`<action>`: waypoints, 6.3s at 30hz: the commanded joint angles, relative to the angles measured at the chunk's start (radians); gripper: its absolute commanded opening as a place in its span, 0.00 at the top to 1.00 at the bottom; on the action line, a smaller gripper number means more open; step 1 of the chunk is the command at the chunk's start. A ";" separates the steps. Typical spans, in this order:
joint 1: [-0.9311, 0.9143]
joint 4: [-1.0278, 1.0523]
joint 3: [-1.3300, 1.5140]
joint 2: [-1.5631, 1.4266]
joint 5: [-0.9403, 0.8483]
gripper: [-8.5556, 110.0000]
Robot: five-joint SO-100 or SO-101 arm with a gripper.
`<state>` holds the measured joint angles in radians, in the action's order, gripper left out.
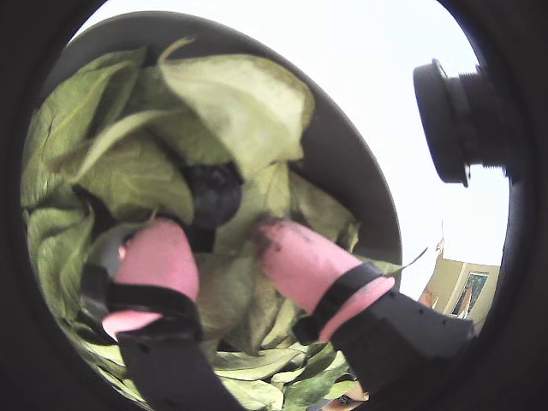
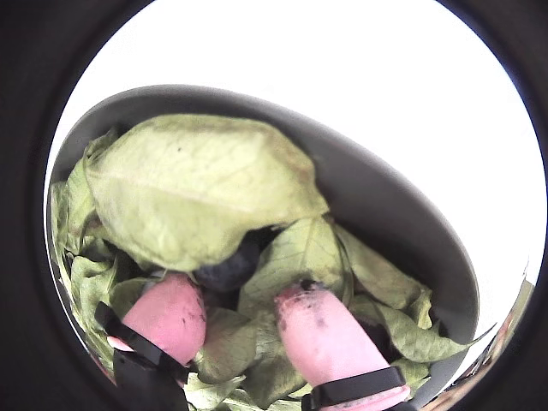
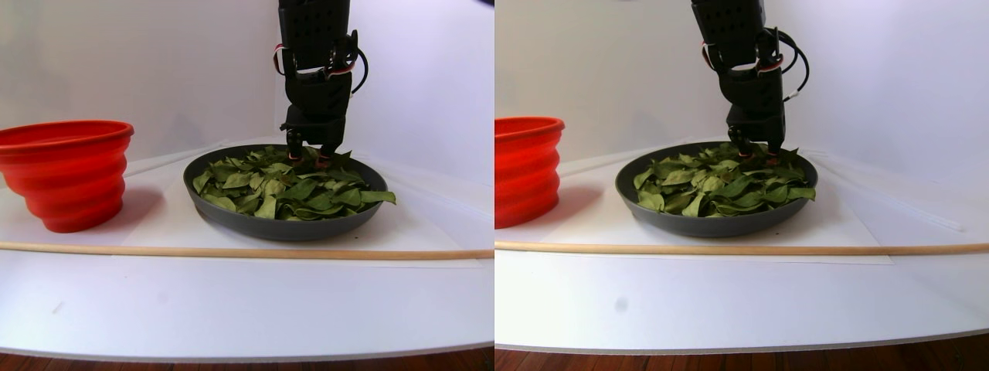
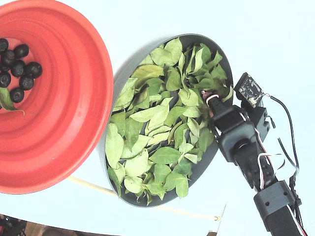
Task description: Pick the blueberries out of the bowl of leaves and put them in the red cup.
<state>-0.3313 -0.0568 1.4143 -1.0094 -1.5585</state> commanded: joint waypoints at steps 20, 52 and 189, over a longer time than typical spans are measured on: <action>0.017 0.005 0.035 -0.066 -0.028 0.85; 0.009 -0.029 0.112 -0.219 -0.074 0.78; 0.031 -0.137 0.141 -0.255 -0.063 0.84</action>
<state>-0.3037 -0.2025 1.5585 -1.1183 -1.6199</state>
